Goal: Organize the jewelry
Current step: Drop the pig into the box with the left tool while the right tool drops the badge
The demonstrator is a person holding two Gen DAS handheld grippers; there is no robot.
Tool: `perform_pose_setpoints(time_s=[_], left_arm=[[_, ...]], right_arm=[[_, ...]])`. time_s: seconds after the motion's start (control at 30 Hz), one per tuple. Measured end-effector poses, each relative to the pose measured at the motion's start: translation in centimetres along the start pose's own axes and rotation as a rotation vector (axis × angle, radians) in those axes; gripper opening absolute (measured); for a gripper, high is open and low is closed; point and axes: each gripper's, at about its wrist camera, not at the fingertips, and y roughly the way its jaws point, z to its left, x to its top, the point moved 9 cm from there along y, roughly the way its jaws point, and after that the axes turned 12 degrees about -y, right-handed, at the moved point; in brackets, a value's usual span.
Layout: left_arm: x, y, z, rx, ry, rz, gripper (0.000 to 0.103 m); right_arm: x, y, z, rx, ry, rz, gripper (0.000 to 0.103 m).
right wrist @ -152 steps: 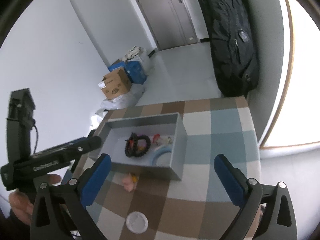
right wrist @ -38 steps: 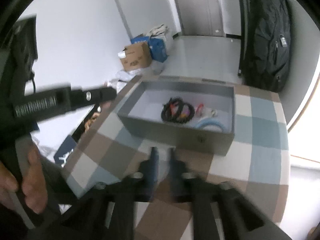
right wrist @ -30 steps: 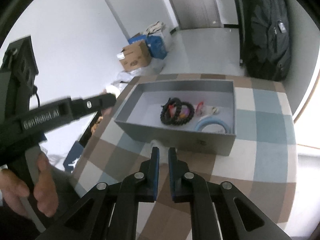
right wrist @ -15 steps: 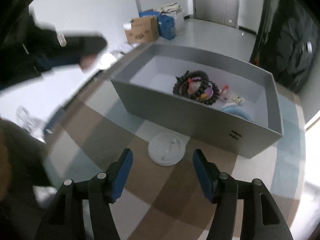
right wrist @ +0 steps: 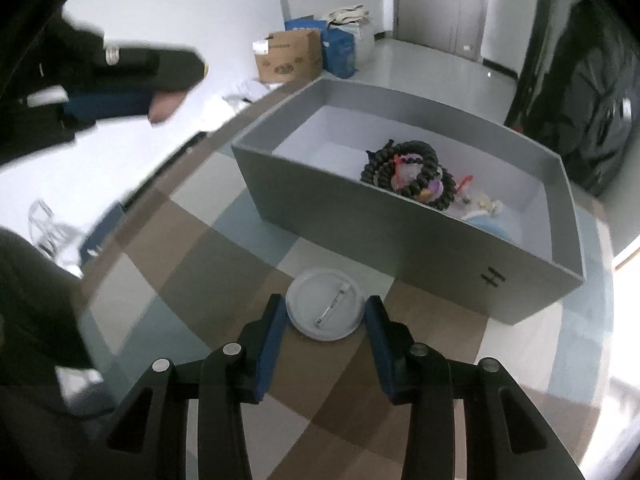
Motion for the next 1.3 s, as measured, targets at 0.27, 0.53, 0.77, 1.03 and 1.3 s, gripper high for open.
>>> perform_pose_setpoints(time_s=[0.27, 0.53, 0.77, 1.03, 1.3], left_arm=[[0.4, 0.3, -0.6, -0.005, 0.015, -0.012, 0.023], [1.0, 1.7, -1.7, -0.012, 0.019, -0.002, 0.023], [1.5, 3.7, -2.8, -0.028, 0.008, 0.035, 0.023], [0.8, 5.9, -5.0, -0.04, 0.067, 0.088, 0.023], [0.3, 7.1, -5.4, -0.042, 0.085, 0.131, 0.023]], right_arm=[[1.5, -4.6, -0.3, 0.106, 0.08, -0.154, 0.039], [4.2, -7.6, -3.4, 0.169, 0.19, -0.301, 0.039], [5.5, -8.2, -6.9, 0.108, 0.25, -0.348, 0.039], [6.0, -6.8, -9.6, 0.089, 0.305, -0.349, 0.039], [5.6, -5.8, -11.6, 0.09, 0.376, -0.34, 0.039]])
